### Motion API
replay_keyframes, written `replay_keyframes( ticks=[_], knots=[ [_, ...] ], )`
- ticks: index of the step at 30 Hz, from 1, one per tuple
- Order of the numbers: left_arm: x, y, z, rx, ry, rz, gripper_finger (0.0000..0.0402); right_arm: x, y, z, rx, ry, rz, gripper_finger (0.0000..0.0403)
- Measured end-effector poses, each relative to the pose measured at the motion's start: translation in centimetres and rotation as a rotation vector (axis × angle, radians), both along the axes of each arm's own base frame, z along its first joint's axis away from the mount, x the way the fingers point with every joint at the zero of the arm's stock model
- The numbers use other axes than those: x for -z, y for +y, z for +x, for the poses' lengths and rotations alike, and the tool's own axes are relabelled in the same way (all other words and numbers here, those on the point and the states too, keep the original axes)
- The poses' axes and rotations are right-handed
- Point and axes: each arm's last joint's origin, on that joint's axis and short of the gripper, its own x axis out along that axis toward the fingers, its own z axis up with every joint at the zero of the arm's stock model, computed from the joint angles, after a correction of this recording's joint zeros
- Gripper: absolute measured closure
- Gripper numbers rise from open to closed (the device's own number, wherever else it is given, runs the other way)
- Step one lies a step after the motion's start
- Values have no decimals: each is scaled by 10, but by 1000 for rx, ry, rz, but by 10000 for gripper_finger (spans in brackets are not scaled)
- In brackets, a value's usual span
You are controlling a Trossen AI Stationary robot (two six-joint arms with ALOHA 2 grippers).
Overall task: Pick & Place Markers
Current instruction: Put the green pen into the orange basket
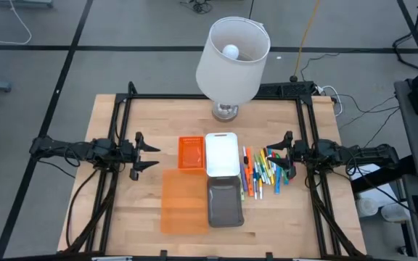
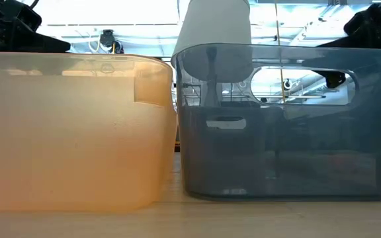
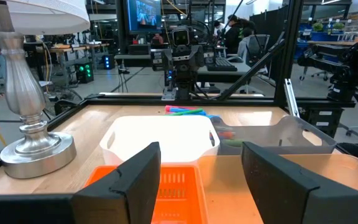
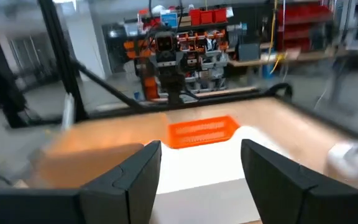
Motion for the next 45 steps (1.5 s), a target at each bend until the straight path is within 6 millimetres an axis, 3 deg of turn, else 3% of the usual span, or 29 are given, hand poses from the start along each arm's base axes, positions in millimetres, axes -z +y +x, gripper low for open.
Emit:
replay_keyframes(
  ticks=[4,7,19,24,27,29,33,35,40,45],
  knots=[
    [0,0,0,0,0,0,174,-1,0,0,-6,-24,400,193],
    [0,0,0,0,0,0,174,-1,0,0,-14,-43,549,193],
    [0,0,0,1,0,0,174,-2,-1,0,29,-56,539,193],
    [0,0,0,0,0,0,174,-12,-6,-2,138,-206,587,193],
    [0,0,0,0,0,0,174,-22,-3,-3,48,-267,547,193],
    [0,0,0,0,0,0,174,-21,1,1,-6,-197,519,193],
    [0,0,0,0,0,0,174,-56,7,13,7,-132,465,193],
    [0,0,0,1,1,0,174,-68,14,29,21,-22,442,193],
    [-1,0,0,1,-8,-1,174,-100,34,74,44,387,364,193],
    [0,0,0,1,-5,0,174,-100,42,90,217,1001,447,193]
  ],
)
